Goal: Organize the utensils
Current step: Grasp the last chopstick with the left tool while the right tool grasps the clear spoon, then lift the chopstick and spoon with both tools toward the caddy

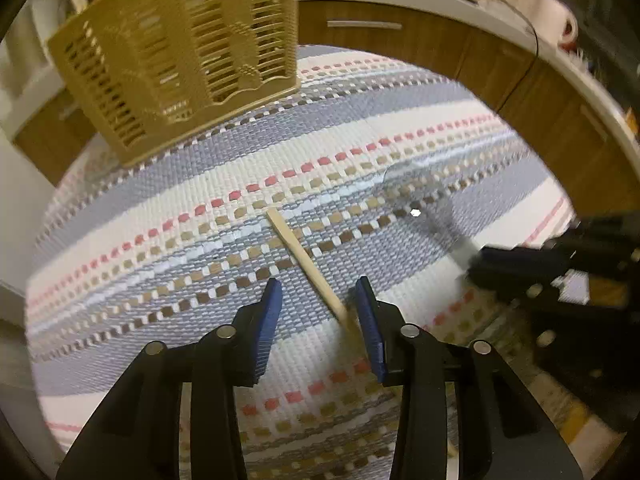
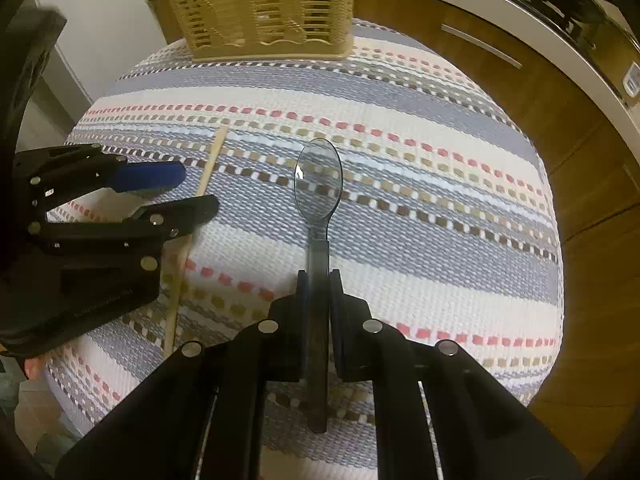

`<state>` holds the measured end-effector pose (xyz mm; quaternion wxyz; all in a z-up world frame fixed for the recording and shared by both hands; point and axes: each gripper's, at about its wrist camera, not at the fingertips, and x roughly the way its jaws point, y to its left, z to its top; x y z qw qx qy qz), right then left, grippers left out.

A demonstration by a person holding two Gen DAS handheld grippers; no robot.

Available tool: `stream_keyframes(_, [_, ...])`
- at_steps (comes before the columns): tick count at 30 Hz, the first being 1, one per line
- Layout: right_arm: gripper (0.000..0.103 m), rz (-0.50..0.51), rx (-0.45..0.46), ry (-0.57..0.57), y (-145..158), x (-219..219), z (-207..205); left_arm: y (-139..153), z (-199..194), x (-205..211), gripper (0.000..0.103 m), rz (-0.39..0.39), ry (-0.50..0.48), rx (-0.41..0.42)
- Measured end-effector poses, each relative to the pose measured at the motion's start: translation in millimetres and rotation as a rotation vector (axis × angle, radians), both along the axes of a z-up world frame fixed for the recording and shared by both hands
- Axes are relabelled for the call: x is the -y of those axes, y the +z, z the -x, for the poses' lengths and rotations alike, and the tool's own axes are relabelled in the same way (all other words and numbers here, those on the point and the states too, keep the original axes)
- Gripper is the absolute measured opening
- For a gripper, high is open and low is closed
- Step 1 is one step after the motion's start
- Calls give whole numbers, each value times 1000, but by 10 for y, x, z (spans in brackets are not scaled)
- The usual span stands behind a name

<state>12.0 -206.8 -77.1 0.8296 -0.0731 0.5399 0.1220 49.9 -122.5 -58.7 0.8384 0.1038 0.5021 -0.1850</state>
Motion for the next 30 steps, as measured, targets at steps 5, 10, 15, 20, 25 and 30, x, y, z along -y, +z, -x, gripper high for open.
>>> stream_keyframes(5, [4,-43,-16,-27,25,123,1,21,38,10,10,-30,-38,10])
stream_keyframes(10, [2,-75,-19,-47,72,160,-46,47,11,-226,4,39,-46,-27])
stream_keyframes(15, [3,-93,-22,-66,89,221,-121,54,2,-453,4,46,-10,-36])
stream_keyframes(20, [4,-116,1,-92,103,338,-149,70,-38,-643,5,98,-1,-78])
stream_keyframes(25, [16,-138,1,-85,133,362,-168,121,-134,-617,9,126,-36,-117])
stream_keyframes(30, [17,-146,-34,-71,154,353,-311,114,-250,-501,25,80,-84,-145])
